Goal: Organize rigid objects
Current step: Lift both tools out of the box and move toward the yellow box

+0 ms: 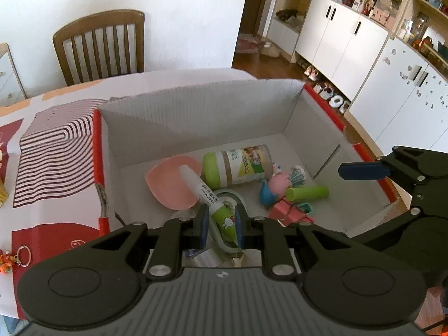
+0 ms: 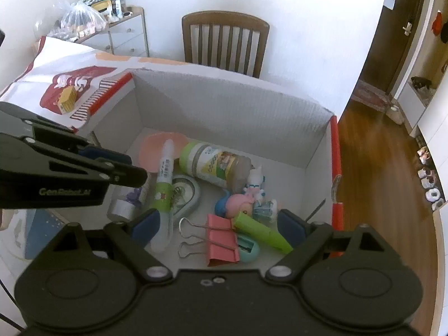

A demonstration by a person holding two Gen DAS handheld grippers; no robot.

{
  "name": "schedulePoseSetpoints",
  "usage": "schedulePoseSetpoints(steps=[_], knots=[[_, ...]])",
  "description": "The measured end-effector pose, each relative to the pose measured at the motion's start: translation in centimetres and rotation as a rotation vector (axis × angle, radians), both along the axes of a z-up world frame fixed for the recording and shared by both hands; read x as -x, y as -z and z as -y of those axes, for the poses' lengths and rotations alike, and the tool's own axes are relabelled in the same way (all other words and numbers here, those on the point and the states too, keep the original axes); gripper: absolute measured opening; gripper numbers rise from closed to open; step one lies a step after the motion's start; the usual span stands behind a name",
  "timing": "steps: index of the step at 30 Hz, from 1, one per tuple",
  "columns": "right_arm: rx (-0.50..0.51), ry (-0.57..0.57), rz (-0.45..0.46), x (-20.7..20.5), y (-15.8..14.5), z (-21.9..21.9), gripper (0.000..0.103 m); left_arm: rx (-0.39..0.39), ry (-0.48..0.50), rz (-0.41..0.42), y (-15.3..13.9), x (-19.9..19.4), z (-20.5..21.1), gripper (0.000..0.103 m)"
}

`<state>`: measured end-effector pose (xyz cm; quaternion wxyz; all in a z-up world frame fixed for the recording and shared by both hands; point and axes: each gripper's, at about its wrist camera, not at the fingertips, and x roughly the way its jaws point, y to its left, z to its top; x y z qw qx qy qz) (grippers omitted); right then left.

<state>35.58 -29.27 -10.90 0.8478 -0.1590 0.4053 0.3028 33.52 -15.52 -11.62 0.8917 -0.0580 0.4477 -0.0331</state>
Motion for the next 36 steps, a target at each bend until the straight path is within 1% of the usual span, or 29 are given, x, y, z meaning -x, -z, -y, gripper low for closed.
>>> schedulePoseSetpoints(steps=[4,16,17,18,19,20,21,25,27,29,31,33,36], knots=[[-0.02,0.006,0.032,0.9,-1.3,0.3,0.091,0.004,-0.013,0.033,-1.4,1.3,-0.3,0.018],[-0.112,-0.009,0.077,3.5,-5.2,0.7,0.094,0.031,-0.046,0.14,-5.2,5.4,-1.6,0.019],[-0.12,-0.011,0.078,3.7,-5.4,0.6,0.095,0.03,-0.048,0.151,-5.5,5.9,-1.8,0.024],[-0.127,-0.013,0.079,3.9,-5.7,0.5,0.095,0.029,-0.05,0.16,-5.7,6.3,-2.0,0.034],[-0.135,-0.015,0.083,4.2,-5.9,0.4,0.096,0.026,-0.053,0.168,-5.9,6.7,-2.1,0.041],[-0.141,-0.015,0.085,4.4,-6.1,0.3,0.098,0.021,-0.058,0.179,-6.1,7.1,-2.4,0.057],[-0.148,-0.018,0.087,4.7,-6.4,0.0,0.098,0.013,-0.066,0.195,-6.4,7.6,-2.7,0.062],[-0.16,-0.034,0.095,5.9,-6.9,-1.2,0.099,0.012,-0.076,0.215,-7.1,9.3,-4.2,0.064],[-0.166,-0.04,0.096,6.5,-7.2,-2.0,0.099,0.022,-0.086,0.222,-7.3,10.1,-5.4,0.069],[-0.178,-0.05,0.096,7.2,-7.5,-2.7,0.102,0.028,-0.095,0.236,-7.6,10.8,-6.6,0.072],[-0.189,-0.059,0.102,7.9,-7.7,-3.7,0.102,0.021,-0.101,0.247,-7.9,11.4,-7.8,0.073],[-0.2,-0.063,0.096,8.6,-7.8,-4.7,0.103,0.015,-0.109,0.254,-8.1,12.0,-8.9,0.078],[-0.209,-0.067,0.087,9.6,-7.8,-6.6,0.103,0.009,-0.113,0.263,-8.4,12.8,-11.0,0.08]])
